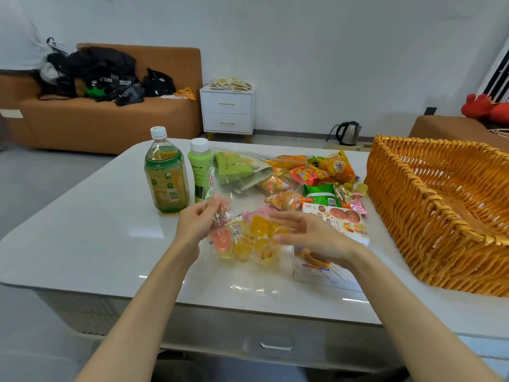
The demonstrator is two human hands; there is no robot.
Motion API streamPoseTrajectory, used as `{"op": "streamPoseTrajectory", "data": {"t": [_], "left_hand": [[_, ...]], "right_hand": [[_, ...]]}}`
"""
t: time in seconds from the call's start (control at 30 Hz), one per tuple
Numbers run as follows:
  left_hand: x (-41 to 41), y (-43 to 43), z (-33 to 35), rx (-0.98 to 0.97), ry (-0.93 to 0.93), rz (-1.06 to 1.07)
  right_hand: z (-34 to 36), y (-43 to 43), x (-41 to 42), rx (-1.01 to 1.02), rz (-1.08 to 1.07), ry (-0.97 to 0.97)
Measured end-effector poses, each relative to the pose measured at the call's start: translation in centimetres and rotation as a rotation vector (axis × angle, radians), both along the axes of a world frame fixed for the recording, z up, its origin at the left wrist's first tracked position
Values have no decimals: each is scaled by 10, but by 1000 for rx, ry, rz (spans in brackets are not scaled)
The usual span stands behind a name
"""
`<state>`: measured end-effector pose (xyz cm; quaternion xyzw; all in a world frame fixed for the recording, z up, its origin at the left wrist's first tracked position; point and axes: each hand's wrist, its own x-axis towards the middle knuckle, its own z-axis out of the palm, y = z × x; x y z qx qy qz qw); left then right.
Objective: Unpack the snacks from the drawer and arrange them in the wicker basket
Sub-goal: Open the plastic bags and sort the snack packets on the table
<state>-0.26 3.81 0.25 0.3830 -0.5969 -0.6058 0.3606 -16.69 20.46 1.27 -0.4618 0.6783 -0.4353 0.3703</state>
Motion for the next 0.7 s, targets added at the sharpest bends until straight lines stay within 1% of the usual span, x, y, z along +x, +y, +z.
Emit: {"op": "streamPoseTrajectory", "data": {"t": [0.03,0.13,0.2,0.27,0.3,0.37,0.4,0.43,0.53,0.6,0.7], "left_hand": [[1,0,1,-5,-5,19],[3,2,7,-45,69,121],[5,3,7,-58,83,168],[6,2,3,-45,45,152],[7,2,0,-15,36,131],[8,4,-1,62,76,82],[8,4,0,73,95,61],[8,4,1,64,95,45],[10,3,1,55,97,35],[9,2,2,48,85,34],[10,0,3,61,87,18]], "right_hand": [[-2,-1,3,-72,-51,29],[6,0,11,-356,-232,8],[9,0,14,-474,-300,29],[8,0,21,-485,-323,88],[8,0,24,-472,-318,60],[9,1,28,-468,-338,-116],[10,0,28,-469,-359,-194],[10,-1,28,-456,-368,-231],[6,-3,29,-391,-330,-300],[5,-4,26,-390,-376,-305],[1,-4,25,-356,-349,-310]]}}
